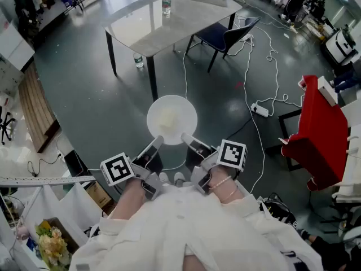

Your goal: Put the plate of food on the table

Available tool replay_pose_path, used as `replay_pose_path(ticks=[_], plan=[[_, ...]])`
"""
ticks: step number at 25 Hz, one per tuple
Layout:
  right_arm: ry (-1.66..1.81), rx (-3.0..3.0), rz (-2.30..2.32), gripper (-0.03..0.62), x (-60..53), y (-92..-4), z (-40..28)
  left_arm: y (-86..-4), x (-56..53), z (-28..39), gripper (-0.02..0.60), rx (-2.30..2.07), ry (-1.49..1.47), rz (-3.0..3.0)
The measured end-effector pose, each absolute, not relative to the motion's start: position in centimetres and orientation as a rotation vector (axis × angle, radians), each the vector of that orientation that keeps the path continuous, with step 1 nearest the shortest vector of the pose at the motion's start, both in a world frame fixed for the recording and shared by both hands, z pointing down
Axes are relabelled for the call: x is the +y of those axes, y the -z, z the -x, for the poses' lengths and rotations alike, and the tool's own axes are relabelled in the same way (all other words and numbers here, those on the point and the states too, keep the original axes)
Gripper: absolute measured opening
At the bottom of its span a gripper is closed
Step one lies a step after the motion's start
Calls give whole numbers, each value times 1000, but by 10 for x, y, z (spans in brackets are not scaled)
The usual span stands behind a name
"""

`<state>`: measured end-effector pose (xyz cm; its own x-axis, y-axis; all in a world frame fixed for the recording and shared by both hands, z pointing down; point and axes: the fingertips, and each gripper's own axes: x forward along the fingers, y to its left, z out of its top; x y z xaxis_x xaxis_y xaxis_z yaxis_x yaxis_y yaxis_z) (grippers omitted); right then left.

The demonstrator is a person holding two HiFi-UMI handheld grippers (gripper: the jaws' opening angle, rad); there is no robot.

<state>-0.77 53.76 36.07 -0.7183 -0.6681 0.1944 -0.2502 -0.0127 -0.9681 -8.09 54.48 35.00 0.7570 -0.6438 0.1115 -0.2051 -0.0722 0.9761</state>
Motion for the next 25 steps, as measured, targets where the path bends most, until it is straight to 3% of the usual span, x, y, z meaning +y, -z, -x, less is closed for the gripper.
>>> replay_pose_path(ticks=[25], plan=[[1697, 2009, 1027, 15, 533, -363, 16, -352, 537, 93, 28, -617, 380, -1672]])
